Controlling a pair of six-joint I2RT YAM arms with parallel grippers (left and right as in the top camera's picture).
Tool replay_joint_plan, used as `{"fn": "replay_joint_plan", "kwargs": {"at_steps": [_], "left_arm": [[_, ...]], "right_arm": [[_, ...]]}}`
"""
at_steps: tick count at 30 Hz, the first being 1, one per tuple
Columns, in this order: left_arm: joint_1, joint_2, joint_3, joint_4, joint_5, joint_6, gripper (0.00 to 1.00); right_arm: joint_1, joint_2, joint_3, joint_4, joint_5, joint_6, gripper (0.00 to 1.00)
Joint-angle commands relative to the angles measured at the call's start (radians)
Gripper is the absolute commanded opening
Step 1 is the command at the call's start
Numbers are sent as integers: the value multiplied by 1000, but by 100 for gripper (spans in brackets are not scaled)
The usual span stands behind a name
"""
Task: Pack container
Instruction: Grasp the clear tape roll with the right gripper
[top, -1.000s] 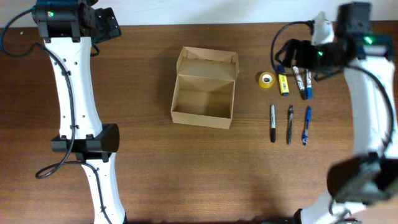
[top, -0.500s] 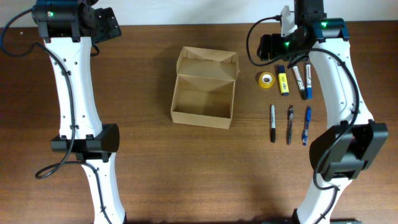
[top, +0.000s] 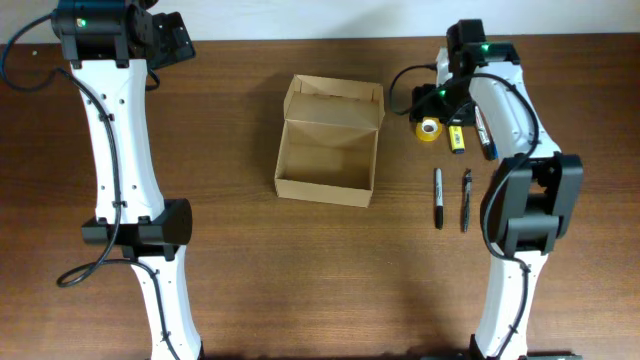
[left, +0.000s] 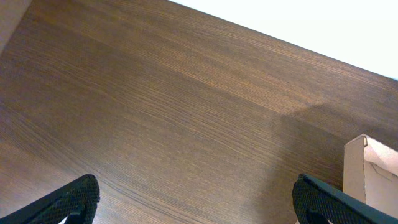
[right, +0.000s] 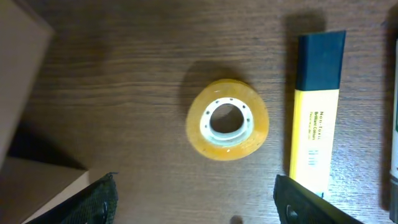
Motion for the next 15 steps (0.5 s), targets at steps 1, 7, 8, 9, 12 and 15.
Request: {"fn": "replay_joint_plan", "kwargs": {"at_steps": [1, 7, 8, 9, 12, 15], "left_arm": [[3, -9, -5, -1, -4, 15, 100], [3, -9, -5, -1, -4, 15, 100], [3, -9, -5, -1, -4, 15, 100], [3, -9, -5, -1, -4, 15, 100], [3, -9, -5, -1, -4, 15, 100], [3, -9, -5, -1, -4, 15, 100]], "right_arm": [[-10, 17, 12, 5, 56, 8, 80], [-15, 32, 12, 7, 71, 9, 74], [-17, 34, 12, 8, 72, 9, 72], [-20, 36, 12, 9, 75, 10, 68], [-27, 42, 12, 11, 77, 17, 57], [-29, 42, 9, 19, 79, 17, 49]]}}
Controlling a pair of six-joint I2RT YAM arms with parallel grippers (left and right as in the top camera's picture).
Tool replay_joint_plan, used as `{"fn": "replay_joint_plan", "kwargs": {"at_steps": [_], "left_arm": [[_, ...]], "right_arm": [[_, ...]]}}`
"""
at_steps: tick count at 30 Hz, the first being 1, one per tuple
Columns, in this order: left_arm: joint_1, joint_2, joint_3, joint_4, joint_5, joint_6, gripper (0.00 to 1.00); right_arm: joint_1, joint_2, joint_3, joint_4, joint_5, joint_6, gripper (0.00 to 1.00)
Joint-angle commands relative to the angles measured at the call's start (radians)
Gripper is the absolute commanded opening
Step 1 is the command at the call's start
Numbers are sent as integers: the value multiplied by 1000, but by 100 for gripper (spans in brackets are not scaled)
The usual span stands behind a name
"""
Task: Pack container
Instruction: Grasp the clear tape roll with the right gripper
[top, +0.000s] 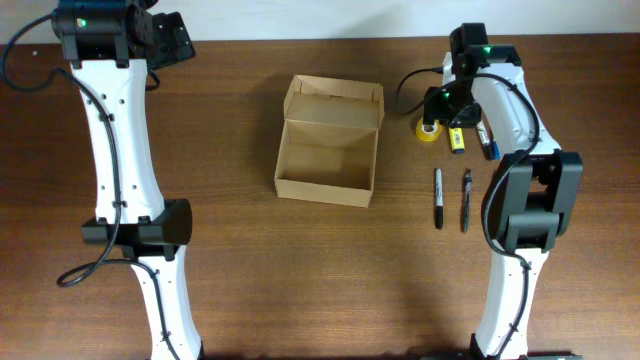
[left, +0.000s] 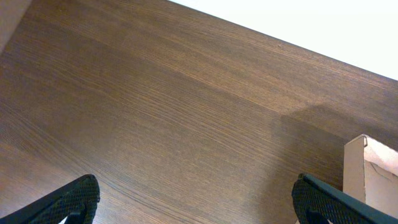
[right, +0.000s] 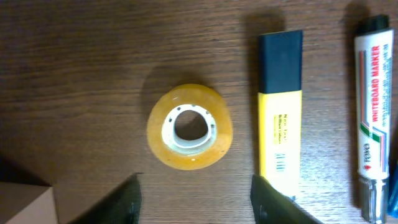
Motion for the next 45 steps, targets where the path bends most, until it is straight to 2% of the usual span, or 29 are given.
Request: {"fn": "replay_joint_plan", "kwargs": {"at_steps": [1, 9, 13, 25, 33, 41, 44, 45], "left_arm": [[3, -9, -5, -1, -4, 15, 100], [3, -9, -5, -1, -4, 15, 100], [3, -9, -5, -1, -4, 15, 100], [3, -9, -5, -1, -4, 15, 100], [3, -9, -5, -1, -4, 15, 100], [3, -9, -5, -1, -4, 15, 100], [3, -9, -5, -1, -4, 15, 100], [3, -9, -5, -1, -4, 15, 100]], "right_arm": [[-9, 24, 8, 14, 26, 12, 49], [-8, 26, 6, 38, 51, 31, 53], [-8, 32, 6, 44, 51, 31, 47], [-8, 105, 6, 40, 59, 50, 45], [-8, 132, 5, 42, 59, 56, 40], [-8, 161, 5, 37, 59, 56, 40], [-8, 161, 5, 40, 58, 56, 29], [-8, 161, 5, 40, 58, 56, 21]]}}
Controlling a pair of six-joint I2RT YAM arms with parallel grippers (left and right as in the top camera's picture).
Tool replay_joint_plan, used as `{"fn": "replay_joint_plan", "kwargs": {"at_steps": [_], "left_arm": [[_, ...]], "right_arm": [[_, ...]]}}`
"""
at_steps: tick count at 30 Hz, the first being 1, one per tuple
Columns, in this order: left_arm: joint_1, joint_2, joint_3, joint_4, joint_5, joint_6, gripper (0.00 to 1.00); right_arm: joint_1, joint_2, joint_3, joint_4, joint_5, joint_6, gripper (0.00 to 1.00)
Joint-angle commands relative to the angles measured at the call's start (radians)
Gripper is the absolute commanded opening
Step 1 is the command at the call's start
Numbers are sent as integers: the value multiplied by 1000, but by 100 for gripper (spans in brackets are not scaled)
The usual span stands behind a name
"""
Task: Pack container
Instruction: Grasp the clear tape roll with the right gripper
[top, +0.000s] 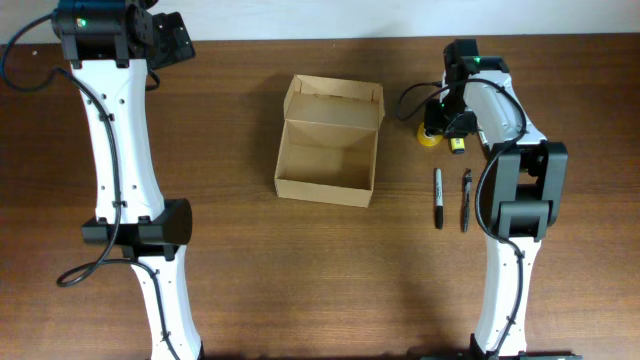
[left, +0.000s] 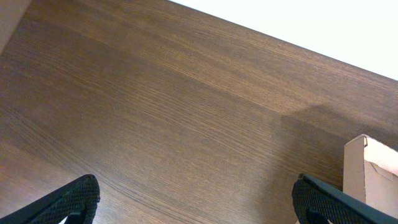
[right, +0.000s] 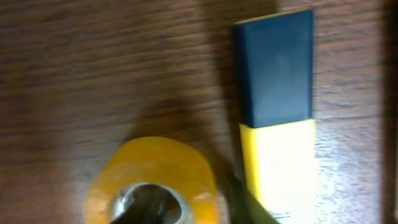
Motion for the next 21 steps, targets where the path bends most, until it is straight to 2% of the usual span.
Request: {"fn": "replay_joint_plan", "kwargs": {"at_steps": [1, 2, 10, 21], "left_arm": [[3, -9, -5, 0, -4, 15, 100], [3, -9, -5, 0, -4, 15, 100], [3, -9, -5, 0, -4, 15, 100], [3, -9, -5, 0, -4, 15, 100]], "right_arm": [[-2, 43, 2, 0, 0, 16, 12], [-2, 43, 2, -1, 0, 16, 4], [-2, 16, 119, -91, -63, 16, 4], [45, -82, 636, -349, -65, 20, 3]]}}
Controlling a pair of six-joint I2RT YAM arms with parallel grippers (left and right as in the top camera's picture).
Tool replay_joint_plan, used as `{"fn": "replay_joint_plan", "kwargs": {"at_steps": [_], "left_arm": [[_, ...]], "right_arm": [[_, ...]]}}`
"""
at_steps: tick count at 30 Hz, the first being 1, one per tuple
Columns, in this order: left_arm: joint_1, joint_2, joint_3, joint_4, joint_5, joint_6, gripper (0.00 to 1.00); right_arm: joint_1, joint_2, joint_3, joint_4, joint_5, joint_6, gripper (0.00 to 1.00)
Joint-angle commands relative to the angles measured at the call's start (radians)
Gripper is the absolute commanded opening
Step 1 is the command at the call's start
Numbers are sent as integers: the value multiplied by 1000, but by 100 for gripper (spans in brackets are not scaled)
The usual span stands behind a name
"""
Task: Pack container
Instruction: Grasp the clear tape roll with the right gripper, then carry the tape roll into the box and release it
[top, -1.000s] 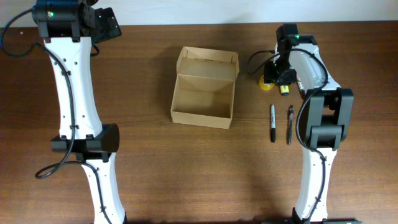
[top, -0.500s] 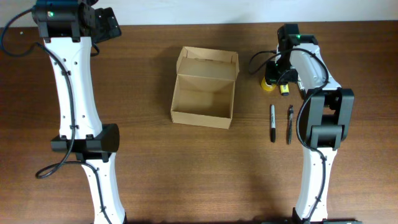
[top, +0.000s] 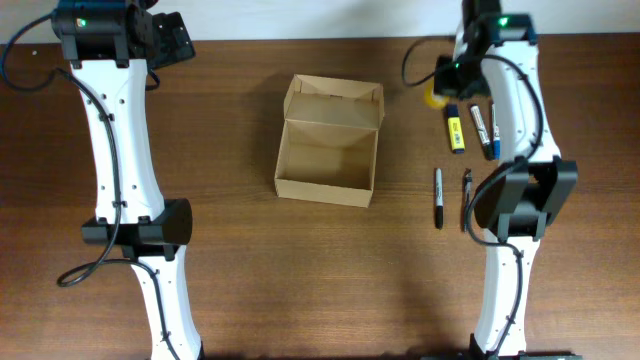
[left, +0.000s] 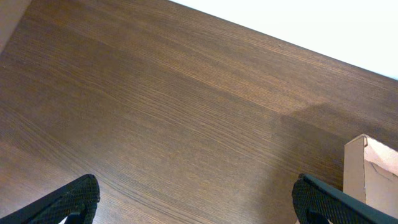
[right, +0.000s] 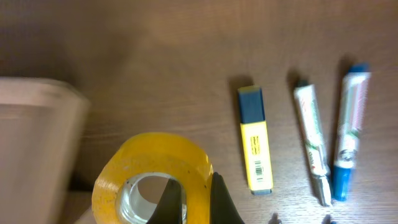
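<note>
The open cardboard box (top: 328, 155) stands mid-table, its flap raised at the back. My right gripper (right: 194, 200) is shut on the yellow tape roll (right: 149, 180), one finger inside the ring and one outside, holding it high above the table; from overhead the tape roll (top: 434, 97) hangs right of the box's far corner. On the table lie a yellow highlighter (right: 255, 146), two whiteboard markers (right: 314, 142) and two black pens (top: 438, 197). My left gripper (left: 194, 202) is open over bare wood at the far left, nothing between its fingers.
The box's edge (right: 37, 124) shows blurred at the left of the right wrist view. The table's far edge (left: 280, 37) meets a white wall. The box corner (left: 367, 168) shows at the right of the left wrist view.
My right gripper was down at the tape roll on the table beside the highlighter; now it is shut on the roll and holds it lifted, farther back. The left arm has not moved.
My right gripper stood open above the tape roll, then lower and centred over it, then down with a finger in its ring. Now the roll is gripped and raised off the table. The left gripper stayed open at the far left throughout.
</note>
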Motion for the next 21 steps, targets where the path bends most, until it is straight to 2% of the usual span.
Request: {"fn": "replay_joint_plan", "kwargs": {"at_steps": [1, 5, 9, 15, 21], "left_arm": [[3, -9, -5, 0, -4, 16, 100], [3, -9, -5, 0, -4, 16, 100], [3, -9, -5, 0, -4, 16, 100], [3, -9, -5, 0, -4, 16, 100], [3, -9, -5, 0, -4, 16, 100]], "right_arm": [[48, -82, 175, -60, -14, 8, 4], [124, -85, 347, -163, -13, -1, 4], [230, -85, 415, -238, -8, -48, 4], [387, -84, 372, -251, 26, -167, 4], [500, -84, 228, -217, 57, -184, 4]]}}
